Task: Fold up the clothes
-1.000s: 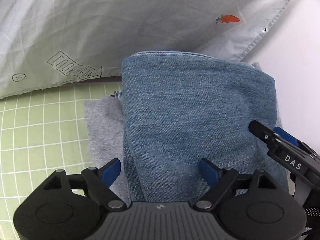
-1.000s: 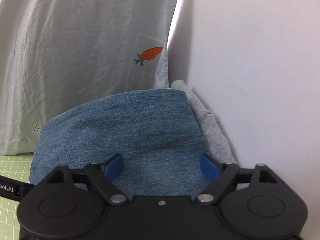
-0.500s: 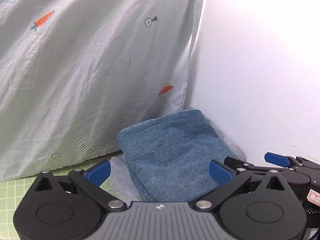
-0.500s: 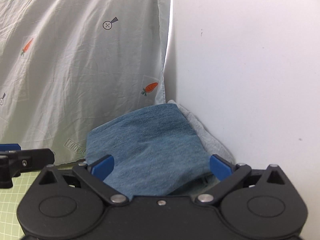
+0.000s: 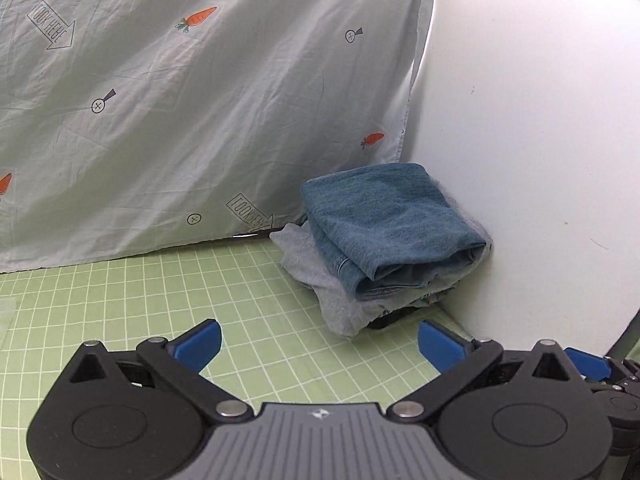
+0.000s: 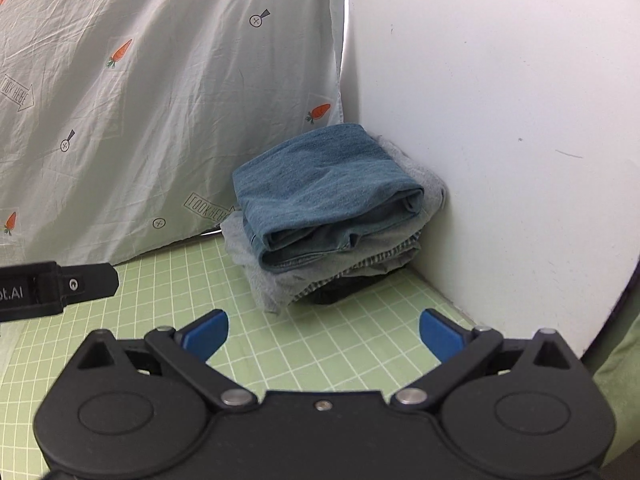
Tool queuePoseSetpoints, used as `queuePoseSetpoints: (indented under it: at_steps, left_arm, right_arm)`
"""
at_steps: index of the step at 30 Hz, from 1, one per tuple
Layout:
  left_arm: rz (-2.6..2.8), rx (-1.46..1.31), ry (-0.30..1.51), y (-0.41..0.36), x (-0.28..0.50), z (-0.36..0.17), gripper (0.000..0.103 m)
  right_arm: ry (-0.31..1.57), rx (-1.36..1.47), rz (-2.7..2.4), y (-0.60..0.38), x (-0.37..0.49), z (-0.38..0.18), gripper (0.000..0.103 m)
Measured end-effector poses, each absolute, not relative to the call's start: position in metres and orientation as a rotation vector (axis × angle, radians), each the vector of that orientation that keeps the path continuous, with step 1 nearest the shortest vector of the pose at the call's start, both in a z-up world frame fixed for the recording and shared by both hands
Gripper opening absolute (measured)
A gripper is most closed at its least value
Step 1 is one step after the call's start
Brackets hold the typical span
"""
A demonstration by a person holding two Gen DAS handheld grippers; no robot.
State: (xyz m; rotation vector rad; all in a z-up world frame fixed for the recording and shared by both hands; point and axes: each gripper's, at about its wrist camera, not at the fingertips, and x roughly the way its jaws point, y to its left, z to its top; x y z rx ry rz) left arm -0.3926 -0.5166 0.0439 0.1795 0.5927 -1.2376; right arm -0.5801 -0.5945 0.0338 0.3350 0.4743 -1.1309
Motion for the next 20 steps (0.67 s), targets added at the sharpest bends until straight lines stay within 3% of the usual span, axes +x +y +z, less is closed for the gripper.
queuePoseSetpoints:
  at_steps: [20]
  left_arm:
    - [-1.309, 0.249, 0.604, -0.437, -0.373, 0.040, 0.103]
  right_arm:
    - [0.475, 0.371, -1.177, -0.515, -0.565, 0.032, 0.103]
